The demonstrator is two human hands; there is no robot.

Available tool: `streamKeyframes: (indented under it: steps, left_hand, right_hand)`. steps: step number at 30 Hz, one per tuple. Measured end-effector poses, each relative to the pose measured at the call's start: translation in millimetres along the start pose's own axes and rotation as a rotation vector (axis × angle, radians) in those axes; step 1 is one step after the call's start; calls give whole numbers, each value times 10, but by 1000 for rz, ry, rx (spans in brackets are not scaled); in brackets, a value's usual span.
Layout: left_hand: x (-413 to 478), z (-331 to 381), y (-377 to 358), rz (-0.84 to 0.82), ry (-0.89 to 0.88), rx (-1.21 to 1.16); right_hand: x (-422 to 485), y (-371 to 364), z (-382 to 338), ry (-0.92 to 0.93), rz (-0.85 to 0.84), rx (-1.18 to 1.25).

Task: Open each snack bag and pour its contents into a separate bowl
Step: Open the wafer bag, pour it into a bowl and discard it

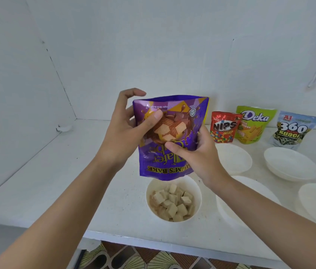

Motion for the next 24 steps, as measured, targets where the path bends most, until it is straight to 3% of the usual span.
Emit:
streamKeyframes:
  steps: [12,24]
  left_hand:
    - [-166,-779,-57,-141,231,36]
    - [-9,-552,120,-92,112,96]
  right_hand:
    - [-148,141,343,-84,25,-97]
    - [-53,107,286,-74,-28,-160]
Point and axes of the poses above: each hand's wrist, its own x-axis towards the middle knuckle, its own y-axis out of the back of the hand, z = x × y, the point moved 5 cm from there along x, towards the middle knuckle, and after that the axes turned 5 degrees about x, right-handed, at the moved point
